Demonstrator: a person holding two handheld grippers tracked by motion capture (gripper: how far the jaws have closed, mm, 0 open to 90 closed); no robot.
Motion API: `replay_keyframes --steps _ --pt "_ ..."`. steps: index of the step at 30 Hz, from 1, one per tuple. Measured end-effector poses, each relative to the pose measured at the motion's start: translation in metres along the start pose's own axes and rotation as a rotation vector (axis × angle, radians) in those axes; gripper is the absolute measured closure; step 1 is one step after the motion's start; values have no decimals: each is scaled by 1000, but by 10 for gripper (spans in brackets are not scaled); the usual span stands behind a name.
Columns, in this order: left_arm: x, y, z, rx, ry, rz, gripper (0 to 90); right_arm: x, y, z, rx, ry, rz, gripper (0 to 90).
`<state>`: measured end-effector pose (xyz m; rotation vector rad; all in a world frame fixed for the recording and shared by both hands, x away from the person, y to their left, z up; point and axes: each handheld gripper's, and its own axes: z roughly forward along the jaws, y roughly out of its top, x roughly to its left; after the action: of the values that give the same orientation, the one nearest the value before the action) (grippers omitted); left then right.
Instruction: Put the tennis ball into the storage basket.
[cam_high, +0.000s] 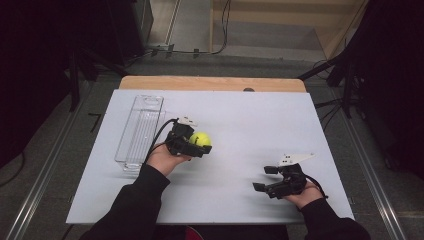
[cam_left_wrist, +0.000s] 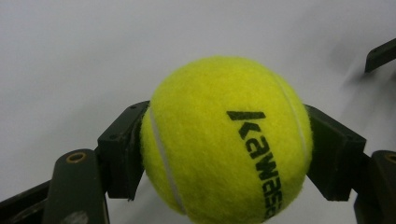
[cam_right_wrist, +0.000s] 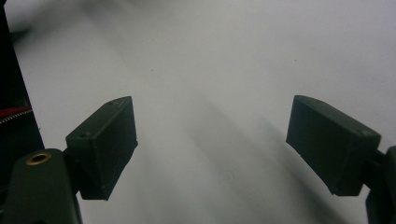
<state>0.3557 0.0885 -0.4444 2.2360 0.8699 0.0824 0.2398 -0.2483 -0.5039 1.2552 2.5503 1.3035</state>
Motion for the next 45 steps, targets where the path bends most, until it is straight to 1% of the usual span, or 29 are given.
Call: replay_keyframes --steps 3,7,9,19,26,27,29,30,33,39,45 --pt "0 2 -5 -5 -6 -10 260 0 0 0 0 0 0 143" --pt "-1 5 -11 7 -6 -14 260 0 0 0 -1 0 1 143" --pt "-1 6 -15 11 -4 -9 260 0 0 0 -1 -1 0 143" --pt "-1 13 -35 -10 -10 -22 260 0 0 0 -2 -2 -2 143" --pt "4 13 -39 -8 -9 -39 260 0 0 0 -2 -2 0 143" --pt "4 13 -39 -6 -10 -52 260 0 0 0 -2 -2 0 143" --pt "6 13 -41 1 -7 -61 260 1 0 0 -1 -2 -1 143" --pt "7 13 -41 5 -5 -57 260 1 0 0 -1 -2 -2 143" --pt "9 13 -43 2 2 -68 260 1 0 0 -2 -1 -1 143" --pt "14 12 -47 5 12 -73 260 1 0 0 -2 -1 -1 143" --pt "20 11 -52 2 22 -84 260 1 1 -2 -16 -6 -4 143"
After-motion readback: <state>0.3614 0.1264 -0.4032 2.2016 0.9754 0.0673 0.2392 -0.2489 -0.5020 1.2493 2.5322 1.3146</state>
